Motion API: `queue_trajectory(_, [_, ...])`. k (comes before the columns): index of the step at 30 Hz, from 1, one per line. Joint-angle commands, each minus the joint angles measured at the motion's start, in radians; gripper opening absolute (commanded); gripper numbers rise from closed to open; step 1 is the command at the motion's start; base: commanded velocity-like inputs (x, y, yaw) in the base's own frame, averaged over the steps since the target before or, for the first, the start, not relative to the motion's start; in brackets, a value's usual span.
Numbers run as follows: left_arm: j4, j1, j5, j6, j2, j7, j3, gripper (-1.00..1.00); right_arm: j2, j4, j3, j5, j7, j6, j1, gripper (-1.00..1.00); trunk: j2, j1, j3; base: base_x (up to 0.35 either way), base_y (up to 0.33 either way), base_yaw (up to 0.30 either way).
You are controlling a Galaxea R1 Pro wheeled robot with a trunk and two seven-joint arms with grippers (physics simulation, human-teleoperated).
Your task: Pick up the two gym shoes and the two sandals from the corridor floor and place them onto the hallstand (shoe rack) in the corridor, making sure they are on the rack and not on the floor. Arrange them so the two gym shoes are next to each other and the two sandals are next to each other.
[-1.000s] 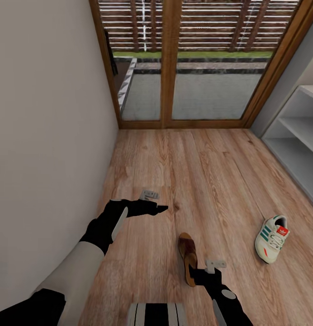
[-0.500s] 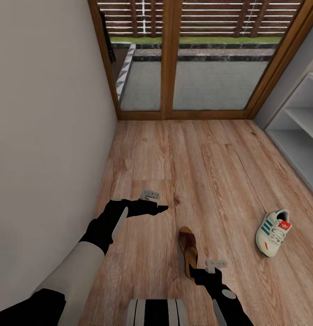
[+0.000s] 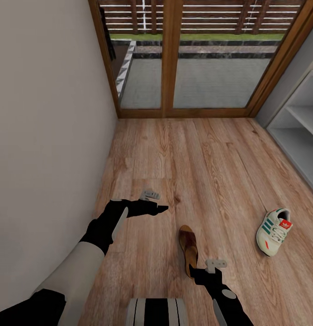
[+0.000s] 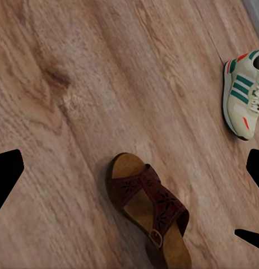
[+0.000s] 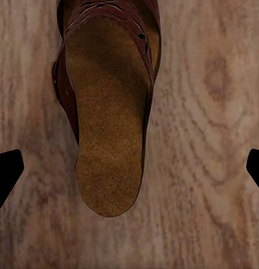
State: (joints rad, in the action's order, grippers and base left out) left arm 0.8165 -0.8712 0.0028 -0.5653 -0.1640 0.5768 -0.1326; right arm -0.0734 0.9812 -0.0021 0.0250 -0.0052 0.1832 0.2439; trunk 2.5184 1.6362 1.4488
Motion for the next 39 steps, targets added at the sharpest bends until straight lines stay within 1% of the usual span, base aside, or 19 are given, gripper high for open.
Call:
queue_trajectory(1, [0.001, 0.0, 0.0, -0.007, 0.0, 0.002, 0.001, 1.0, 0.0, 0.002, 0.0, 0.003, -0.001, 0.005, 0.0, 1.0, 0.0, 0.0, 0.001, 0.0, 0.0, 0.004])
queue_trajectory(17, [0.001, 0.001, 0.001, -0.005, 0.001, 0.006, 0.001, 1.0, 0.001, 0.005, 0.003, 0.001, 0.001, 0.005, 0.0, 1.0, 0.0, 0.0, 0.001, 0.003, 0.0, 0.001])
queue_trajectory(29, [0.001, 0.001, 0.001, -0.005, 0.0, 0.007, 0.002, 1.0, 0.003, 0.005, 0.004, 0.001, 0.002, 0.005, 0.0, 1.0, 0.0, 0.0, 0.001, 0.113, 0.081, 0.0])
queue_trajectory(39, [0.001, 0.001, 0.0, -0.004, 0.001, 0.008, 0.002, 1.0, 0.003, 0.004, 0.004, 0.001, 0.001, 0.005, 0.0, 1.0, 0.0, 0.0, 0.001, 0.025, 0.02, 0.0])
